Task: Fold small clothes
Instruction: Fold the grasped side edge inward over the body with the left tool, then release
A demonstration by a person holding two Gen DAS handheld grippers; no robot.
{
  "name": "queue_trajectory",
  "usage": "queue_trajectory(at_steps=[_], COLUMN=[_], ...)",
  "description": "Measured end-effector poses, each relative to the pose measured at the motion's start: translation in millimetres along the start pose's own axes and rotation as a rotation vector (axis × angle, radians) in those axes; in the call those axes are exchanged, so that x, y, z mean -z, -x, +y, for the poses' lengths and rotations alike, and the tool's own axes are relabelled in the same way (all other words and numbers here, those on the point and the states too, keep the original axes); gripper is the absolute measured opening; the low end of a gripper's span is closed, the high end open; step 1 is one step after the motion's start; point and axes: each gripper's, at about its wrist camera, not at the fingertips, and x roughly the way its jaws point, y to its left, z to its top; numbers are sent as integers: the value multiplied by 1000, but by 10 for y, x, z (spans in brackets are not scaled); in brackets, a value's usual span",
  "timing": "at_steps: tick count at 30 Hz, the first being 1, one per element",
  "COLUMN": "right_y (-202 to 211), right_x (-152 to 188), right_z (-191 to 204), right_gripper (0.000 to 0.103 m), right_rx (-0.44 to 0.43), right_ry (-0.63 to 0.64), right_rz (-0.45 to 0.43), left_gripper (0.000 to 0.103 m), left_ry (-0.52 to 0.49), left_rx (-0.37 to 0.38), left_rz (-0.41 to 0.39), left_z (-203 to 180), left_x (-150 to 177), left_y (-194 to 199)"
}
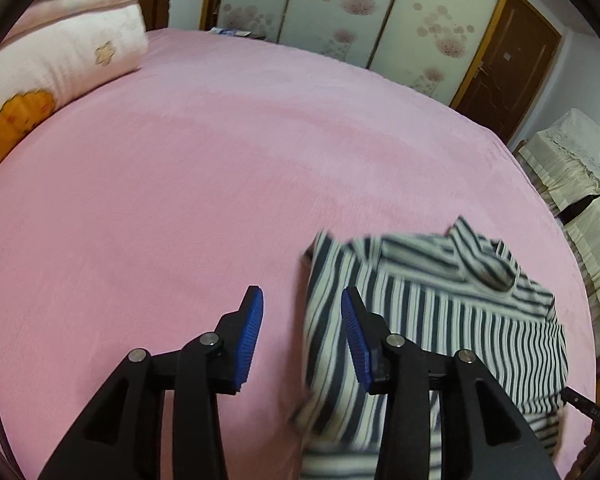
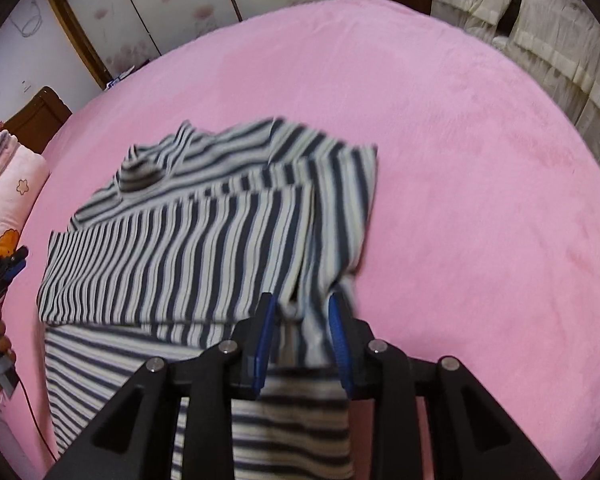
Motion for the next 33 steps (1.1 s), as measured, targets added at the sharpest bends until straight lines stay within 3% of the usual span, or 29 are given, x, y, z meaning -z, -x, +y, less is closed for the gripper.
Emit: queue_trajectory(at_steps=[6,12,24,26,28,30,33], right_y=[-36,-27,-118,-123,-136,-154,-148], right_x=[43,37,64,57,41,28,34], right_z=[-32,29,-124,-117,-99,-75,-60], right_gripper=[28,28,28,28,27,16,10], right_rx=[-34,-47,-61,-62,-70,-56,-39], right_ry=[-56,-42,-139,-137,-124,-100,-84], right_rz=[-1,-6,-10,-14,-21,-27,-31], left_gripper=[42,42,42,36,13,11,9], left_ry=[75,46,11,30,30,3,-39], left_rx=[-18,-21,-29,-31,-14,-37,-84], left_rz=[66,136,137,141,146,133,103], left_z=[215,154,-76,-55,-80,-129,-236], left_x=[513,860,809,800,793,798,817], left_y=[109,10,-254,-285,-325,-312,-281])
